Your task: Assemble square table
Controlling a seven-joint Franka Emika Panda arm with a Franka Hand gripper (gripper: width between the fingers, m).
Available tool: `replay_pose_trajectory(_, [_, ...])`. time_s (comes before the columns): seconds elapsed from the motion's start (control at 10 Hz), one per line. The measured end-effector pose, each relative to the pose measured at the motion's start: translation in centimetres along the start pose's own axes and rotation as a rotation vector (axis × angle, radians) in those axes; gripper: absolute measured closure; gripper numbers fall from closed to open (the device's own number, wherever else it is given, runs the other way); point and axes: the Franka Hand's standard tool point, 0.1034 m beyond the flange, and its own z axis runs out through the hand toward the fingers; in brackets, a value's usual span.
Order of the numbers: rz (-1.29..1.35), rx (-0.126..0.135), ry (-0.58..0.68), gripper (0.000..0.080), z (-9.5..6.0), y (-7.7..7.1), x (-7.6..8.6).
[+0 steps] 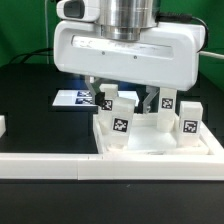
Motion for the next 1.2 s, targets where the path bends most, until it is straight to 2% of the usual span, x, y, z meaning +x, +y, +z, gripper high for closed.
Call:
replay_pose_trajectory(0.1, [0.064,0.000,0.000,0.0426,0.00,0.00,0.00])
replay_pose_trajectory(0.2, [0.153,0.001,0.000,0.0510,0.00,-0.04,-0.02])
replay_pose_trajectory(0.7, [0.459,0.002,0.002,0.0510,0.16,-0.04,0.02])
replay_pose_trajectory(0.9, [0.683,0.020,0.025,0.0510,0.19,-0.06,0.47])
replay_pose_trajectory(1.0, [0.818,0.042,0.015,0.0509,0.22,0.09,0.57])
replay_pose_trajectory(1.1, [0.950,0.087,-0.009,0.0509,0.16,0.39,0.73])
replay_pose_trajectory(1.2, [1.123,0.144,-0.041,0.0509,0.12,0.55,0.51])
